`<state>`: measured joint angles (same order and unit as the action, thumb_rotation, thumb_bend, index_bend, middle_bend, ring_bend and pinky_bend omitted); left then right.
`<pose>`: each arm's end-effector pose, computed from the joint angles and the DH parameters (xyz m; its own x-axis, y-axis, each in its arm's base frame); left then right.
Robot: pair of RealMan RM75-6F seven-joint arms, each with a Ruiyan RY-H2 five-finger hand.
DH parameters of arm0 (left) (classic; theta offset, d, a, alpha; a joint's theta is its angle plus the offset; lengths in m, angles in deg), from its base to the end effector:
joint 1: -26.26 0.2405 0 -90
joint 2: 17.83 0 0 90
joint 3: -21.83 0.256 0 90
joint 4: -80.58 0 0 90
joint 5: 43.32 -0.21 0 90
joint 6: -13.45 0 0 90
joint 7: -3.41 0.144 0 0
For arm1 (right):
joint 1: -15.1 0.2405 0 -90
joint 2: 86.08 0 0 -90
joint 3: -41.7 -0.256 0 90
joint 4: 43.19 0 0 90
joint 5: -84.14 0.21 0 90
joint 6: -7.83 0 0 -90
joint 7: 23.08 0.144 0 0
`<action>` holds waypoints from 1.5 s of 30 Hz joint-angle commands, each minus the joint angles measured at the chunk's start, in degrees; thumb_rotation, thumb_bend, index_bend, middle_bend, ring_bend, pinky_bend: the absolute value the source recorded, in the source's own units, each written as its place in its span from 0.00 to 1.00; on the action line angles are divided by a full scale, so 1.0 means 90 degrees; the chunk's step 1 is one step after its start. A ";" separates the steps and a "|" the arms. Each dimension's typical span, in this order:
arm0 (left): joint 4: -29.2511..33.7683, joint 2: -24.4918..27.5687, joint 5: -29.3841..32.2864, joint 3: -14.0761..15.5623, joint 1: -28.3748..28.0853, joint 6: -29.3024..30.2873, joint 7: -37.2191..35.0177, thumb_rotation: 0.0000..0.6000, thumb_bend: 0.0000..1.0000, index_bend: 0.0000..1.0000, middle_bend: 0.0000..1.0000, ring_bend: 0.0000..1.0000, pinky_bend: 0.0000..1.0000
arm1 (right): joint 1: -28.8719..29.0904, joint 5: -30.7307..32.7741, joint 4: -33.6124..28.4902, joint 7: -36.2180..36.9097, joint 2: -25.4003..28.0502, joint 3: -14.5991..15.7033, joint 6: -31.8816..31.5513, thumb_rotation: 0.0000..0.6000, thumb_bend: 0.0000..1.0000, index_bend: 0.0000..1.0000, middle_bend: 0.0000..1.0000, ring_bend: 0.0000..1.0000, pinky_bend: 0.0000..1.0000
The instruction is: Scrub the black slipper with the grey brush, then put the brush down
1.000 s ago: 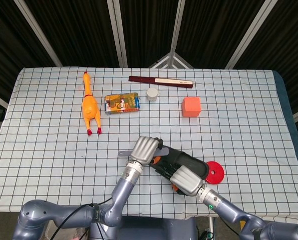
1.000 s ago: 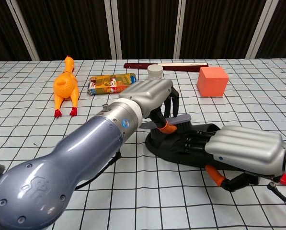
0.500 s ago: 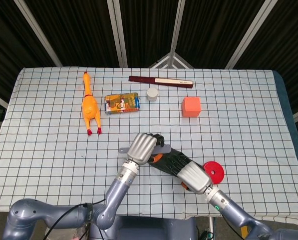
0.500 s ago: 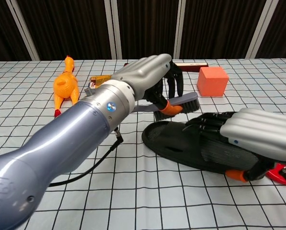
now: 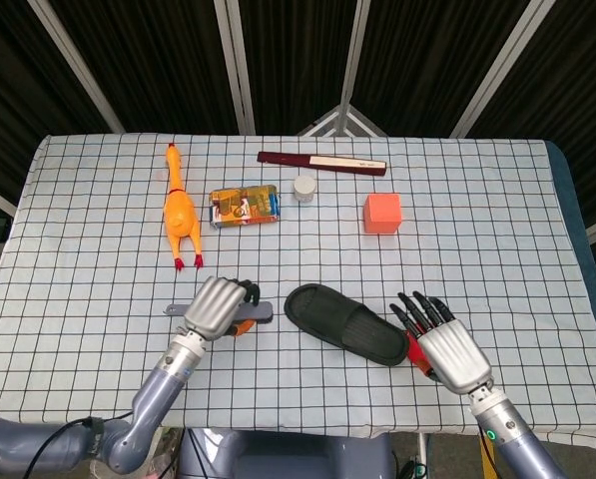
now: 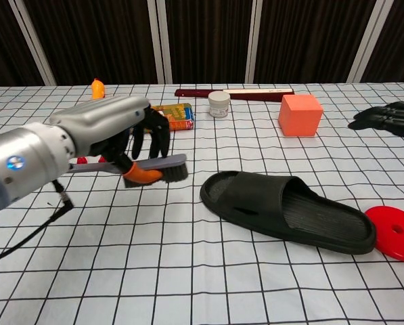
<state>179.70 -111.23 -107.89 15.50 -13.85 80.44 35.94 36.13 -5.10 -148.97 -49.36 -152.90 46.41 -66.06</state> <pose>-0.0985 0.2777 -0.0321 0.4060 0.2265 0.8854 0.8524 -0.4432 -0.2775 -0.2129 -0.2084 0.0839 0.6205 -0.1168 0.7755 -0.7393 -0.4172 0.5286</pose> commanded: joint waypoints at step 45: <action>-0.1360 0.0497 -0.3044 0.1559 0.1599 0.1181 -0.2299 0.96 0.00 0.05 0.13 0.10 0.24 | -0.1457 0.0145 0.0450 0.1498 0.0401 -0.0387 -0.1492 1.00 0.32 0.00 0.00 0.00 0.04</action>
<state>160.46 -111.91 -134.60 29.22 0.20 90.08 19.77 23.04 -3.78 -144.89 -35.91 -149.32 42.93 -79.46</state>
